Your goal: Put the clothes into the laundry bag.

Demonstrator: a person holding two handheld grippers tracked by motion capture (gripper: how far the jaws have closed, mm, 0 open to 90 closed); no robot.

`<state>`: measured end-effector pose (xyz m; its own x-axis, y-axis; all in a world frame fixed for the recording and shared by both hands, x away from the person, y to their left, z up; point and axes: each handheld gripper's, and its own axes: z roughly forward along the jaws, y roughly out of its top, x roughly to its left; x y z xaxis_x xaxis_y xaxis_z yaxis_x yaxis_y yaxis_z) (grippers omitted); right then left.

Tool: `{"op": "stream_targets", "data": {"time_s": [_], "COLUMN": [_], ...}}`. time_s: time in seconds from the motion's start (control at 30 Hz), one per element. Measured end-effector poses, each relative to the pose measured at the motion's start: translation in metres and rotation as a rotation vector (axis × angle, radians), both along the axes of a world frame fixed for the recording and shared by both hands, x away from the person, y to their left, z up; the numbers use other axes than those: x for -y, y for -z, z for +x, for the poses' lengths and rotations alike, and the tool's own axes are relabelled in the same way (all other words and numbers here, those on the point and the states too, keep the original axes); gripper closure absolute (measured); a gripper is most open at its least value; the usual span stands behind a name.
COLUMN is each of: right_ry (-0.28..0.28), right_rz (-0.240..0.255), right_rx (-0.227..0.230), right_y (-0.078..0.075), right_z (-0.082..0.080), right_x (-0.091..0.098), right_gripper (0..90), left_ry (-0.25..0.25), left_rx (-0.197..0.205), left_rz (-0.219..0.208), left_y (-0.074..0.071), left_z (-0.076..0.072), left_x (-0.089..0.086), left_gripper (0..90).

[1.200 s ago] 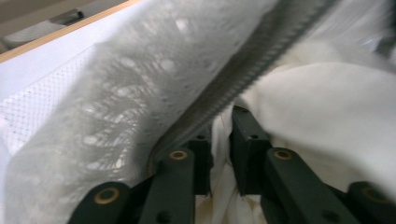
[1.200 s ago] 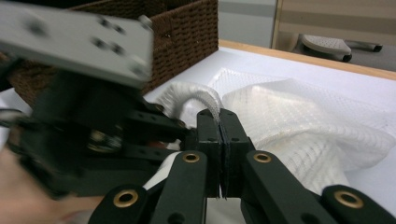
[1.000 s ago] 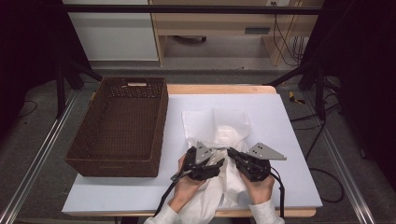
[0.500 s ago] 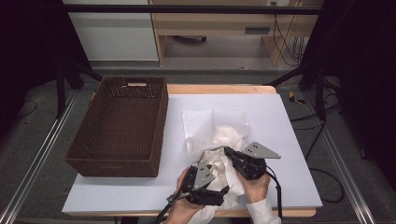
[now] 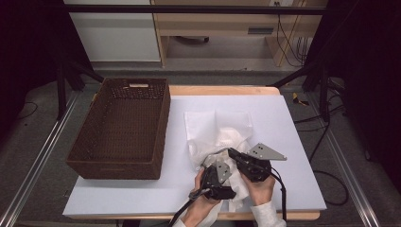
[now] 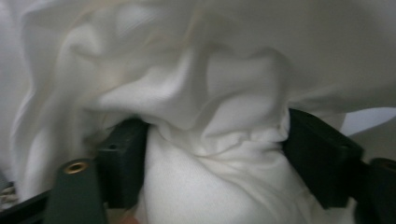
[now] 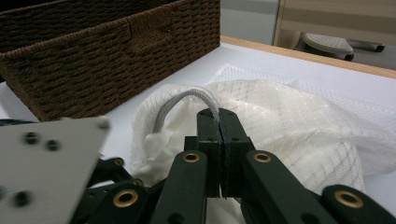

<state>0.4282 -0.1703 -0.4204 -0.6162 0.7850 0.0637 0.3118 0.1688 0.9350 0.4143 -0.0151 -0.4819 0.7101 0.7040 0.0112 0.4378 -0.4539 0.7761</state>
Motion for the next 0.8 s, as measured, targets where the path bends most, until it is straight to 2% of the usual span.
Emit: {"op": "stream_targets", "data": {"time_s": [0.07,0.13,0.17,0.23,0.27,0.37,0.47,0.57,0.7,0.8], "right_ry": [-0.003,-0.001,-0.002,-0.005,-0.002,-0.007,-0.009,-0.013,-0.020,-0.026], "right_rz": [-0.002,0.001,-0.001,-0.005,-0.005,-0.006,0.008,0.020,0.020,0.023], "right_rx": [0.004,-0.001,-0.002,-0.006,-0.008,-0.009,-0.005,0.011,0.017,0.013], "right_y": [0.000,0.000,0.000,0.001,0.002,0.002,0.000,-0.007,-0.011,-0.011], "right_z": [0.000,0.000,0.001,0.001,0.001,0.001,-0.001,-0.005,-0.007,-0.008], "right_x": [0.000,0.000,0.000,0.000,-0.001,0.000,0.001,0.002,0.001,0.002], "right_gripper": [89.4,89.4,89.4,89.4,89.4,89.5,89.5,89.5,89.5,89.6], "left_ry": [-0.011,-0.010,-0.006,-0.002,0.003,-0.016,-0.032,-0.047,-0.096,-0.146], "left_rx": [0.002,0.006,0.001,-0.014,0.001,0.051,0.096,0.104,0.100,0.095], "left_rz": [0.010,0.016,0.004,-0.032,-0.034,-0.098,-0.108,-0.096,-0.115,-0.068], "left_y": [-0.002,-0.005,-0.006,-0.009,-0.010,-0.020,-0.037,-0.044,-0.042,-0.027], "left_z": [0.001,0.001,0.002,0.004,0.003,-0.003,-0.002,0.007,0.023,0.041], "left_x": [-0.002,-0.005,-0.007,-0.013,-0.016,-0.022,-0.024,-0.019,-0.010,-0.004], "left_gripper": [36.4,54.7,64.1,72.7,75.3,77.1,77.5,77.5,77.5,77.4]}}
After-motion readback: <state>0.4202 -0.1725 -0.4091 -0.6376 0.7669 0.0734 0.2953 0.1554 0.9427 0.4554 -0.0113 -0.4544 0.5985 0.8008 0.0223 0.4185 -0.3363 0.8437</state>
